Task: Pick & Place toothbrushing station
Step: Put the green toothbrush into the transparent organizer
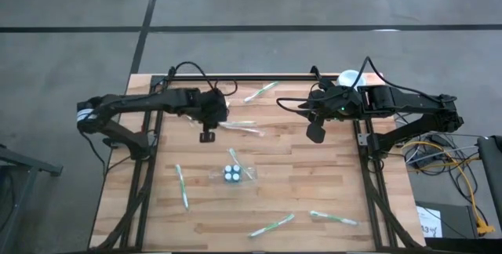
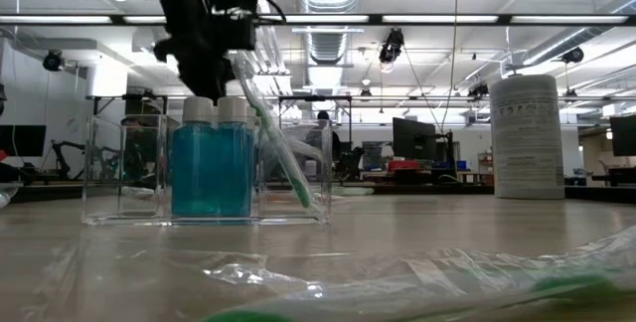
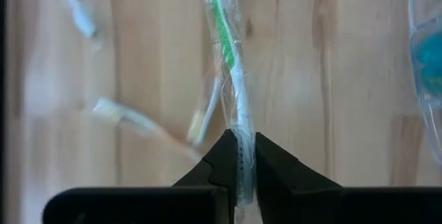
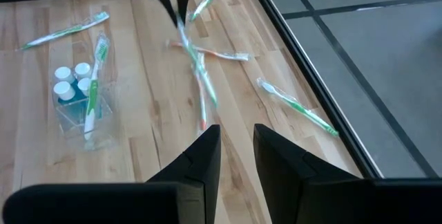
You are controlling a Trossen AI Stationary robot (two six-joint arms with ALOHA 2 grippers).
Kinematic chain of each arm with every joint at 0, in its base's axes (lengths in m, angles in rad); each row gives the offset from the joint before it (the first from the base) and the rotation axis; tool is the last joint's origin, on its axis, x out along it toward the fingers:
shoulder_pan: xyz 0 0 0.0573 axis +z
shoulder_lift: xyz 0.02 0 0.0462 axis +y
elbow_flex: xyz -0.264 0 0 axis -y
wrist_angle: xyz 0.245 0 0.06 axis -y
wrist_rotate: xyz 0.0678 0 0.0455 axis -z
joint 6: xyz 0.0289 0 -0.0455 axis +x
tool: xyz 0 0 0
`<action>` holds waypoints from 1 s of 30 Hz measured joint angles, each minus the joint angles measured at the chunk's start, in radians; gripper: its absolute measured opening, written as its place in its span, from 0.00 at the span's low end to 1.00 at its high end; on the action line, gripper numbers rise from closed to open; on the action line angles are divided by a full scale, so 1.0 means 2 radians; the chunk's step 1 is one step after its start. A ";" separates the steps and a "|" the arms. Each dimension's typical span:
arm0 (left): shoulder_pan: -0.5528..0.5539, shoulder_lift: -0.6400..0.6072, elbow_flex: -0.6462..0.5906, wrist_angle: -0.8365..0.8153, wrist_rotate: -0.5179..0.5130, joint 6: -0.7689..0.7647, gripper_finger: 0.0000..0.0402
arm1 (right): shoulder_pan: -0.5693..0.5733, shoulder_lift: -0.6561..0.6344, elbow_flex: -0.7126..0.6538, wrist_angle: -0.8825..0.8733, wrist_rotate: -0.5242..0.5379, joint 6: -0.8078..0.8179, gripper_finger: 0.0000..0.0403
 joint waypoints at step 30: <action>-0.083 0.010 0.227 -0.310 -0.012 -0.010 0.09 | 0.000 0.000 0.000 0.000 0.000 0.000 0.20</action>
